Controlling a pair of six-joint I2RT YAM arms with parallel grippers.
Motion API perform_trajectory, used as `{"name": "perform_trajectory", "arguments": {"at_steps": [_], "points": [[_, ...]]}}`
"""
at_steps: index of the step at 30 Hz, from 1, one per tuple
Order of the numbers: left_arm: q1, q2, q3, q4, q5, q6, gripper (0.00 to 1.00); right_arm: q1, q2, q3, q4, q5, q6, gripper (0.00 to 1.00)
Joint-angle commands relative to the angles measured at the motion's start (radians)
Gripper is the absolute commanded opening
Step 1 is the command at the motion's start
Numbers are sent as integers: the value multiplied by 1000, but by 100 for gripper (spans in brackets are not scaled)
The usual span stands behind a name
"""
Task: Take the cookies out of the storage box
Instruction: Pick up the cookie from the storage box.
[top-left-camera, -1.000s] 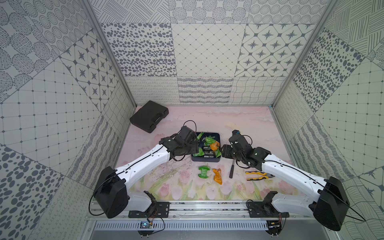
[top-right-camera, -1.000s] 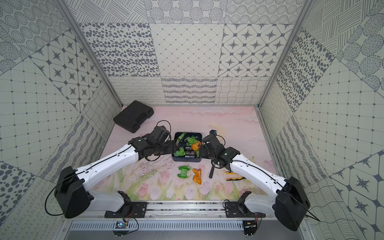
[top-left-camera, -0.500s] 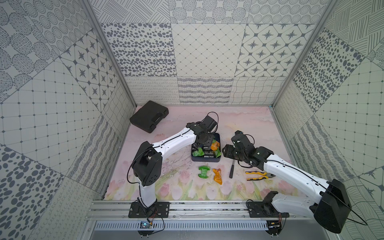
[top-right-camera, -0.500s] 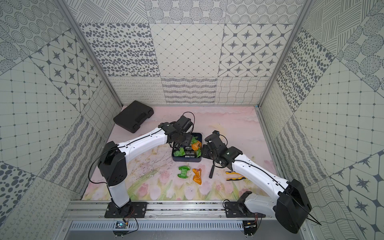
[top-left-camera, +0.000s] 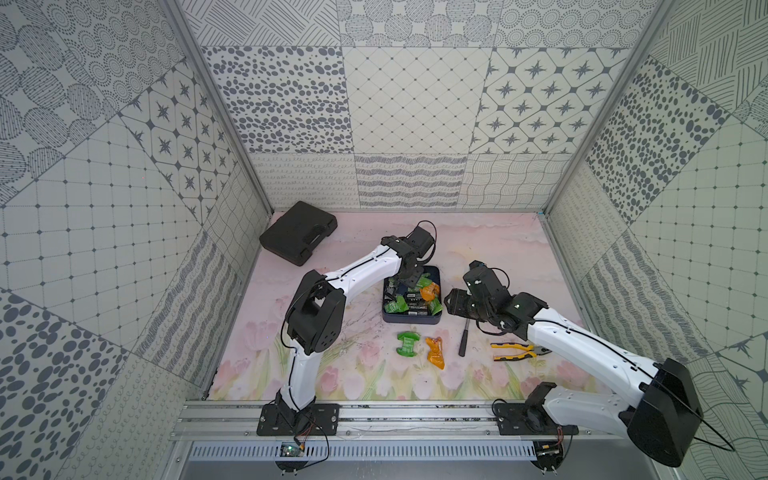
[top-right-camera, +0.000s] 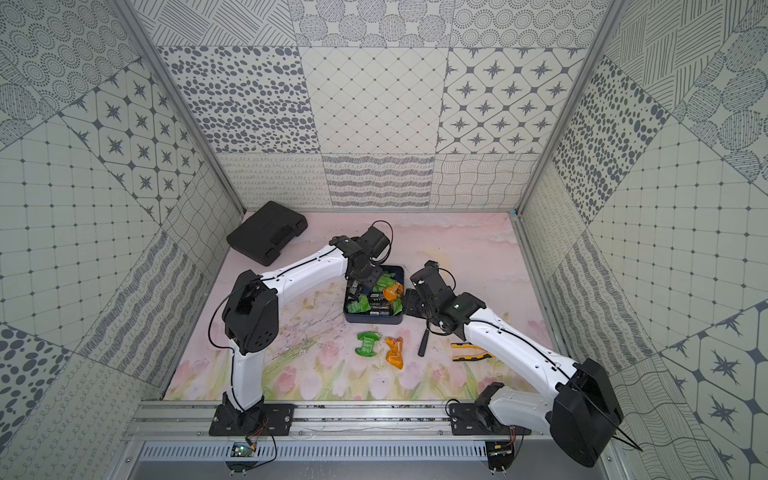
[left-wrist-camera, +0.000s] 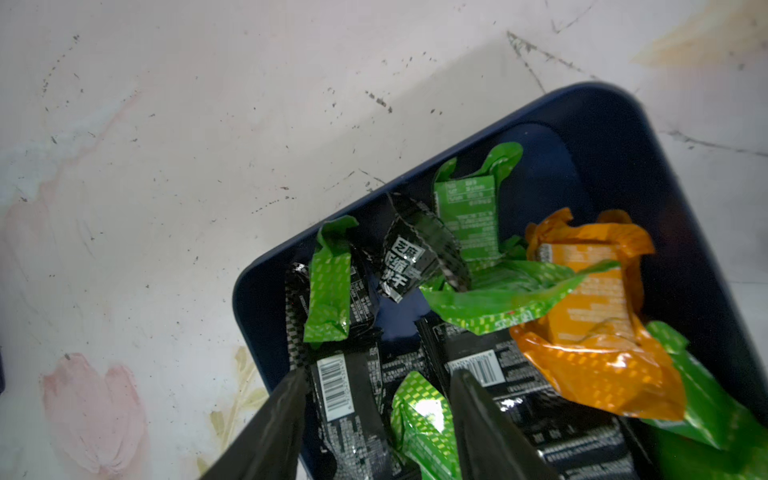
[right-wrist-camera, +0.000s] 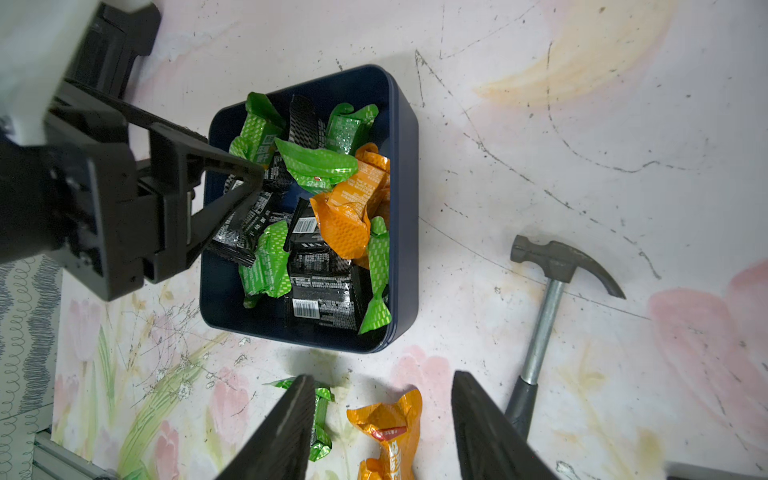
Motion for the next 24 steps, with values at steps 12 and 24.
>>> {"name": "perform_trajectory", "arguments": {"at_steps": [12,24], "points": [[30,146,128,-31,-75,121,54,-3,58,51,10,-15,-4,57],[40,206,167,-40,-90,150,38,-4,53,52,10,-2,8,53]]}}
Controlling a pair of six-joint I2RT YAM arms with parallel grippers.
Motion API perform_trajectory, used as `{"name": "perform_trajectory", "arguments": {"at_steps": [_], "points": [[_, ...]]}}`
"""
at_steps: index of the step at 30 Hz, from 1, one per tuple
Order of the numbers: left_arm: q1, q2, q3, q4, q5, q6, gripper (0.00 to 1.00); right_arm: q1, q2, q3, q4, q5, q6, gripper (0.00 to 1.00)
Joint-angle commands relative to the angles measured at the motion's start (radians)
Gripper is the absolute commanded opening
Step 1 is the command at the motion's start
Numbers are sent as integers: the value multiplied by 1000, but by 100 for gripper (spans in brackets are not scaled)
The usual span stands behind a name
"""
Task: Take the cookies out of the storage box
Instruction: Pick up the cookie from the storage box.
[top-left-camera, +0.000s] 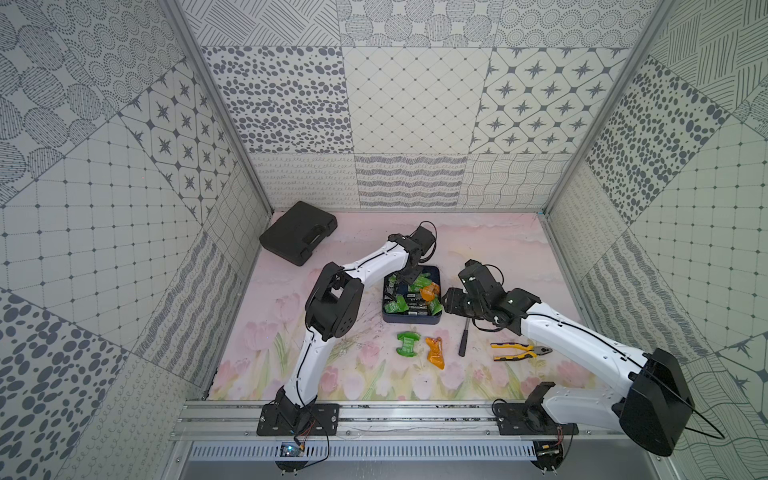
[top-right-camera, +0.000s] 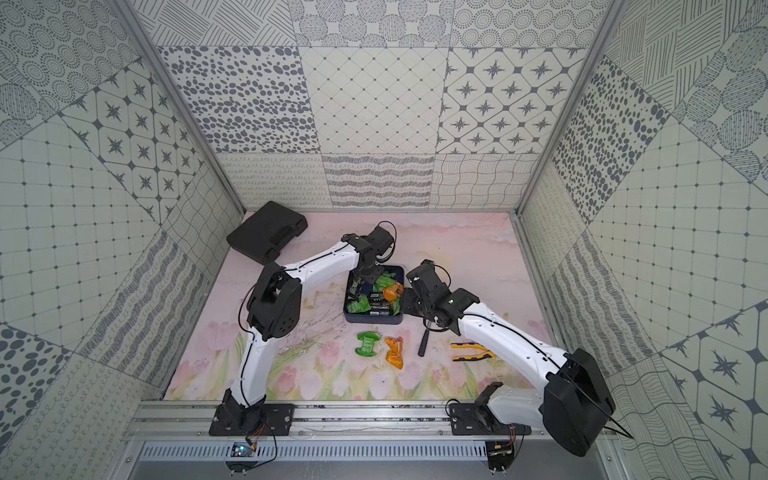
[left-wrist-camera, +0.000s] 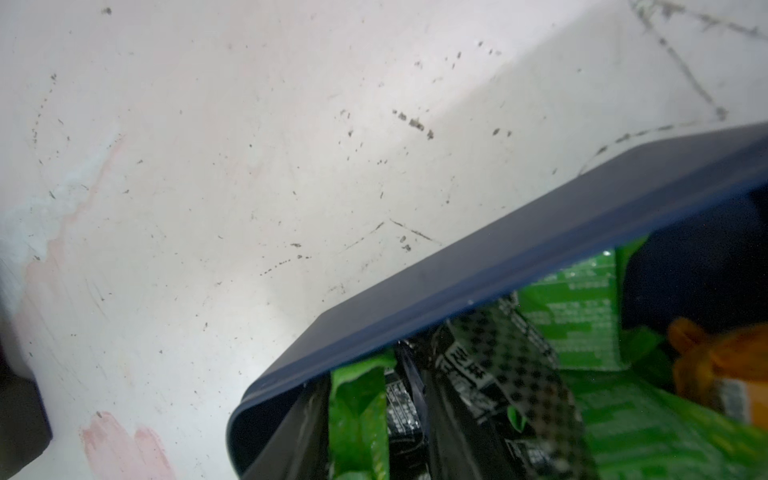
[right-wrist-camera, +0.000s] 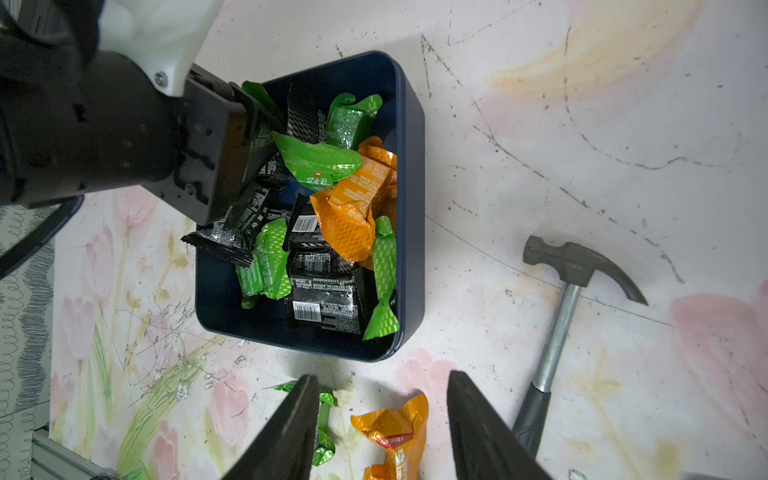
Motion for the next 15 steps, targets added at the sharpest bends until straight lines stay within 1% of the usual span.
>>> {"name": "perform_trajectory", "arguments": {"at_steps": [1,6,9,13,15], "points": [[6,11,17,-33,-30,32,35,-4,0,24,11,14,5,53],[6,-1,16,-31,-42,30,20,-3,-2,23,11,14,5,51],[5,-19,16,-34,-41,19,14,-3,-6,21,12,17,3,51],[-6,-80,1,-34,-19,-14,12,-3,-10,21,11,19,3,51],[-14,-134,-26,-26,12,-60,11,-3,-12,22,11,17,1,51]]}}
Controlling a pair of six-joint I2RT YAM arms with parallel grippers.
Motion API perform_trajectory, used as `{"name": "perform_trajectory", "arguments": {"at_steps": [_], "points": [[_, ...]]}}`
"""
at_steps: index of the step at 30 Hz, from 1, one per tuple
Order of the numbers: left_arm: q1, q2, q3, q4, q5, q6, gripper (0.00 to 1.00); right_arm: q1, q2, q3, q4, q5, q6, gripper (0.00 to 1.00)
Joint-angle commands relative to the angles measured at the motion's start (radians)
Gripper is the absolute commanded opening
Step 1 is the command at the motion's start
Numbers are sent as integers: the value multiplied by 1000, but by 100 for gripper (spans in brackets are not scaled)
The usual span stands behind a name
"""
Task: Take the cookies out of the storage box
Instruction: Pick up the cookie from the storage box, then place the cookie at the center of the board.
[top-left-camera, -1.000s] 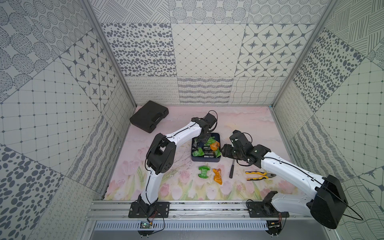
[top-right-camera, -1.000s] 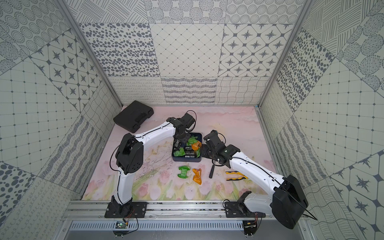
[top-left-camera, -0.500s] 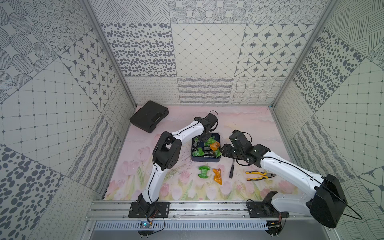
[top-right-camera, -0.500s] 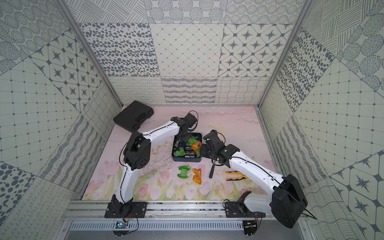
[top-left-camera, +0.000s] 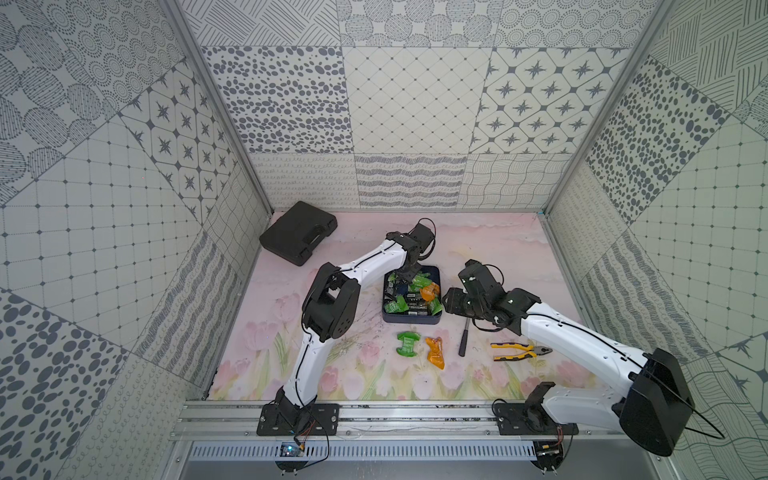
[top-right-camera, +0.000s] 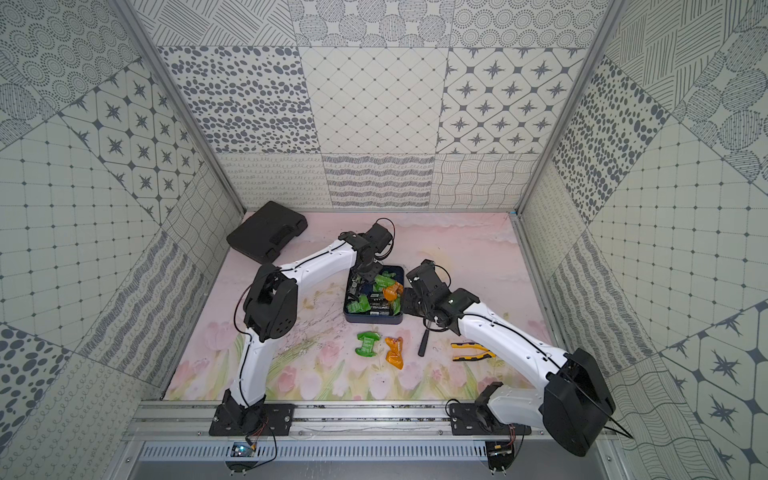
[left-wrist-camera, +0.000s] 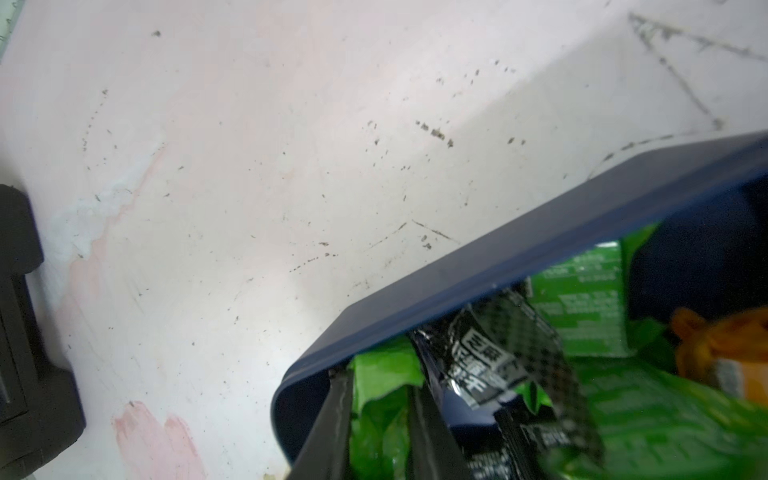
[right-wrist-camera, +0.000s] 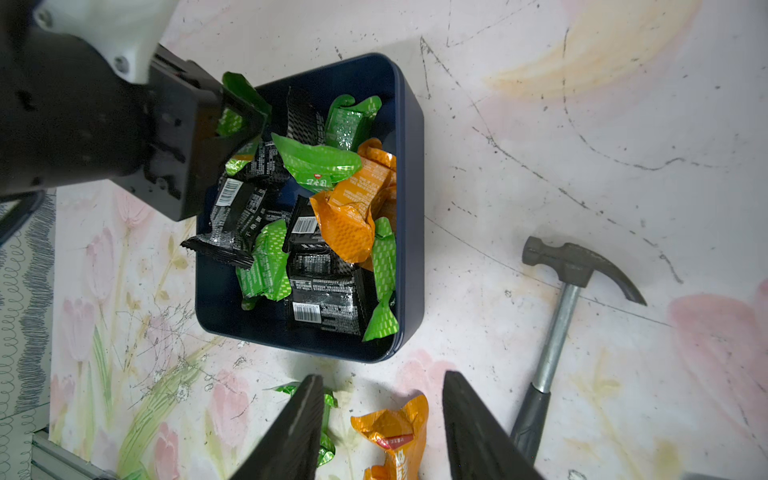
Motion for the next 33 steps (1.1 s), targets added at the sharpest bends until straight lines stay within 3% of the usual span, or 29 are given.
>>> {"name": "perform_trajectory", "arguments": {"at_steps": [1,5,10,16,20,28,33], "points": [[-20,-110,-36,-13,41,-88,11,-3,-13,20,11,14,0,51],[-27,-260,-150,23,87,-206,11,-3,-18,19,11,13,-2,50],[-7,-477,-348,36,233,-353,11,-3,-28,12,12,9,-7,50],[50,-823,-757,125,481,-584,9,-5,-38,-3,21,7,-21,50],[55,-1007,-999,221,622,-669,9,-5,-31,-4,23,-12,-31,49],[60,-1121,-1278,486,794,-791,9,-5,-28,-26,23,-54,-41,49],[62,-1066,-1407,722,882,-849,9,-5,-27,-25,23,-74,-42,49]]}}
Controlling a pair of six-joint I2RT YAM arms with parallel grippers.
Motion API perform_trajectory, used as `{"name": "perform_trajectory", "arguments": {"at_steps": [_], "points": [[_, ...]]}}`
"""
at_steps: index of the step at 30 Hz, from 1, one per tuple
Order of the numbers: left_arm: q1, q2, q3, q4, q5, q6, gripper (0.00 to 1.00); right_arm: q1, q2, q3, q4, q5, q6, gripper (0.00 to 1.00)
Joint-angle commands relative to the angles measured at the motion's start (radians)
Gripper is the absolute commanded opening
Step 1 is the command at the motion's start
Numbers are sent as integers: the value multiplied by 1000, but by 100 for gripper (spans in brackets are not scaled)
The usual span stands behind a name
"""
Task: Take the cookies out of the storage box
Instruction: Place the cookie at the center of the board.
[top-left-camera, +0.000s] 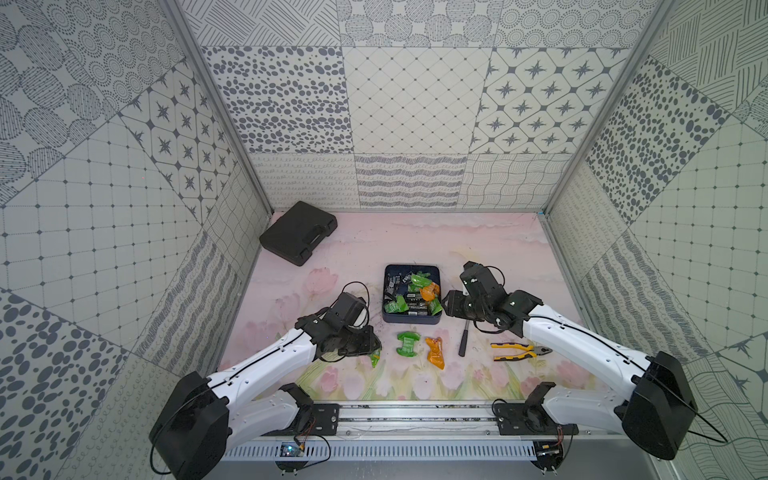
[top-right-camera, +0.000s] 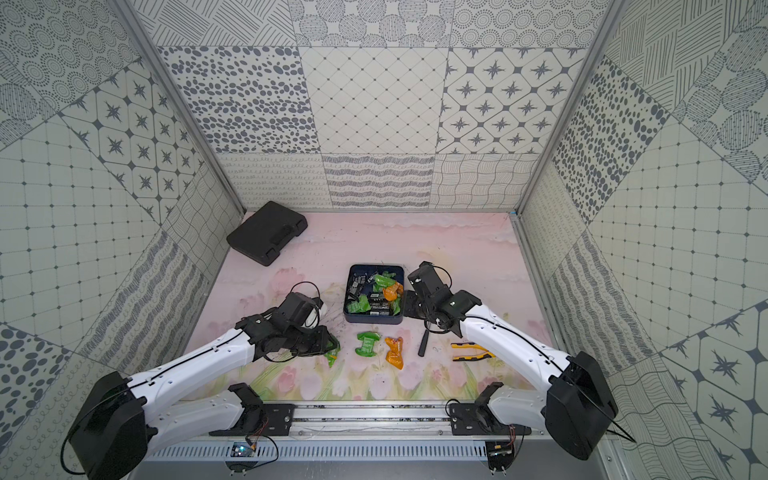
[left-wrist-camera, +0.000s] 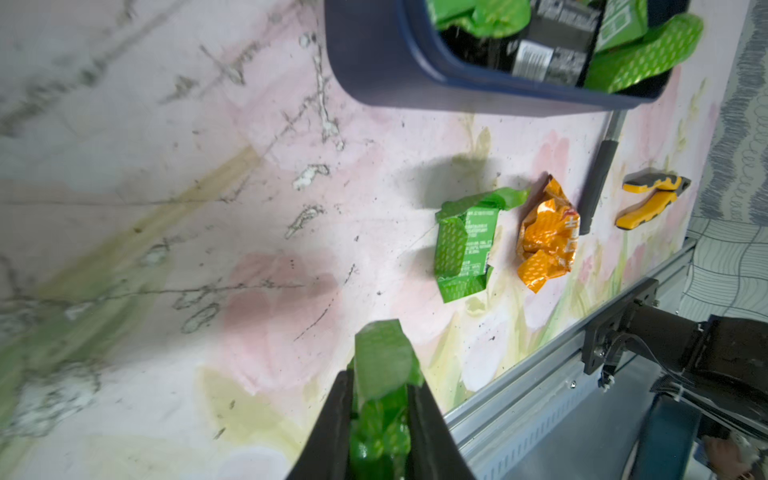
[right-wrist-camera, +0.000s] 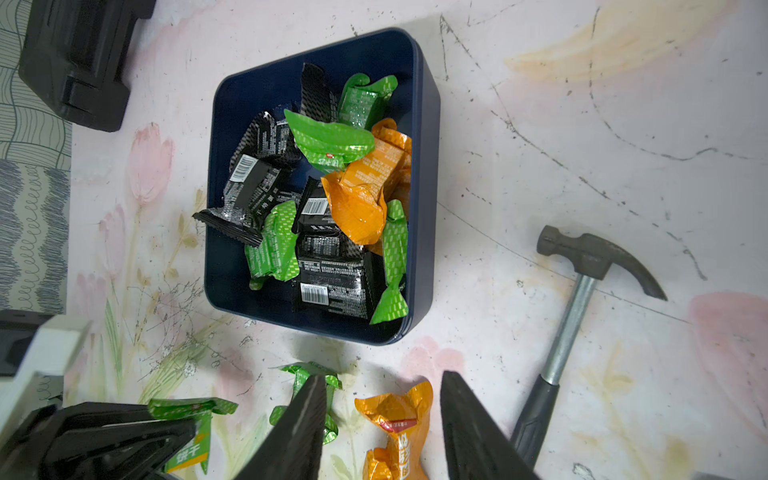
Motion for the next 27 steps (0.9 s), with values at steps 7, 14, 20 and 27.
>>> {"name": "perform_trajectory", "arguments": {"at_steps": [7,14,20,27], "points": [[6,120,-174,579,174,-210,11,-4,-23,-19,18,-28,-13,48],[7,228,-173,592,93,-192,21,-3,-33,-10,16,-1,-39,52],[9,191,-123,432,3,-137,40,-2,-25,39,14,12,-208,61],[11,52,-52,211,-156,-96,57,27,63,124,106,-41,-545,67]]}}
